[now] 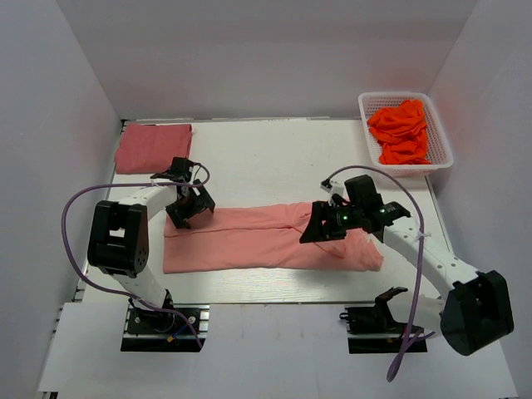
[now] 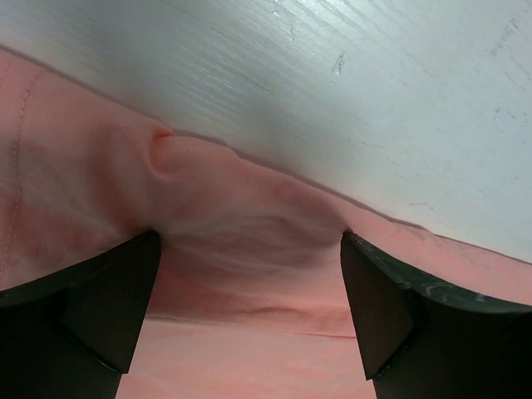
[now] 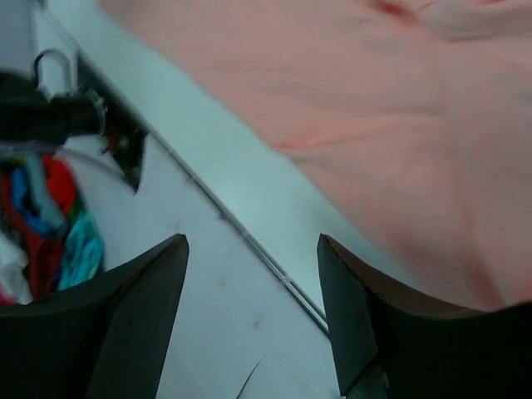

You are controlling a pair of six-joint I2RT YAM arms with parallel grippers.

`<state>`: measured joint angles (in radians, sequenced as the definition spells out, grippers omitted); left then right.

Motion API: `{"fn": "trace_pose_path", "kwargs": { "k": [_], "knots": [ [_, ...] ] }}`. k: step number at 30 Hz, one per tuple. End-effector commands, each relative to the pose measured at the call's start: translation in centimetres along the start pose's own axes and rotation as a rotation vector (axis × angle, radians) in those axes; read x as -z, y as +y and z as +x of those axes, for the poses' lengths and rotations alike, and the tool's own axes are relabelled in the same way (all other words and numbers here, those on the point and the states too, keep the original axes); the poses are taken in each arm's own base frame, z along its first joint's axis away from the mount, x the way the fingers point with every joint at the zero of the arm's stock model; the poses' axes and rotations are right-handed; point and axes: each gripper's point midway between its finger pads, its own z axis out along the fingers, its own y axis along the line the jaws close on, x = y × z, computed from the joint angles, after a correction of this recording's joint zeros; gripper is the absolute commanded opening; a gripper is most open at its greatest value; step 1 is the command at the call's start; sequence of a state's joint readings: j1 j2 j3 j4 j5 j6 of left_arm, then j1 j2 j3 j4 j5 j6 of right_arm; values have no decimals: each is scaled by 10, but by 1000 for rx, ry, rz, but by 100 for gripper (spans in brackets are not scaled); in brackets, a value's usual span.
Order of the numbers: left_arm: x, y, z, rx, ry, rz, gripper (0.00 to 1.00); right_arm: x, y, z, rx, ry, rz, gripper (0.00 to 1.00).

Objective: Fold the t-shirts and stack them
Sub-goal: Fold the other side of the tshirt into a rectangle

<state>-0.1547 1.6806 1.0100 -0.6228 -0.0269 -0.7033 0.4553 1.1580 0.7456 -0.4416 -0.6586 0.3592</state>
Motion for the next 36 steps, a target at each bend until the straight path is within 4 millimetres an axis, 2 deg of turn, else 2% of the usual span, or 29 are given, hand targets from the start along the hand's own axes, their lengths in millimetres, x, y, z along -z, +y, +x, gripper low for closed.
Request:
{"fn": "trace_pose_path", "kwargs": {
  "k": [1, 2, 3, 4, 6, 7, 9, 10, 13, 15, 18, 21, 23, 27, 29, 31, 32, 34, 36],
  "knots": [
    [-7, 22, 3, -13, 13, -93, 100, 31, -43, -42, 29, -152, 383, 70],
    [-7, 22, 3, -13, 13, -93, 100, 39, -47, -52, 28, -172, 439, 70],
    [-7, 22, 3, -13, 13, -93, 100, 47, -65, -59, 19, -203, 555, 70],
    [-7, 22, 3, -13, 13, -93, 100, 45, -83, -56, -6, -170, 632, 67],
    [-8, 24, 6, -13, 20, -99, 100, 39, -87, -61, -22, -155, 644, 65],
    [-8, 24, 6, -13, 20, -99, 100, 31, -90, -58, -35, -129, 628, 65],
    [-8, 24, 6, -13, 20, -99, 100, 22, -93, -68, -46, -161, 613, 65],
    [-8, 24, 6, -13, 20, -99, 100, 23, -105, -70, -70, -180, 669, 64],
    [-8, 24, 6, -13, 20, -99, 100, 15, -116, -81, -103, -222, 700, 62],
    [-8, 23, 8, -13, 27, -91, 100, 10, -116, -94, -95, -261, 681, 62],
    [-9, 21, 6, -13, 27, -91, 100, -5, -120, -104, -92, -277, 653, 53],
    [-9, 21, 6, -13, 27, -91, 100, -19, -134, -100, -110, -235, 663, 53],
    [-9, 21, 6, -13, 27, -91, 100, -27, -136, -97, -117, -218, 648, 50],
    [-9, 21, 6, -13, 27, -91, 100, -29, -137, -96, -126, -221, 643, 41],
    [-9, 21, 6, -13, 27, -91, 100, -27, -134, -98, -119, -230, 635, 26],
    [-8, 19, 3, -13, 19, -85, 100, -29, -117, -96, -110, -217, 562, 16],
    [-8, 19, 3, -13, 19, -85, 100, -29, -112, -95, -115, -217, 546, 8],
    [-8, 19, 3, -13, 19, -85, 100, -28, -95, -91, -121, -214, 482, 0],
    [-7, 20, 5, -13, 19, -85, 100, -31, -89, -75, -152, -177, 447, 0]
  ]
}}
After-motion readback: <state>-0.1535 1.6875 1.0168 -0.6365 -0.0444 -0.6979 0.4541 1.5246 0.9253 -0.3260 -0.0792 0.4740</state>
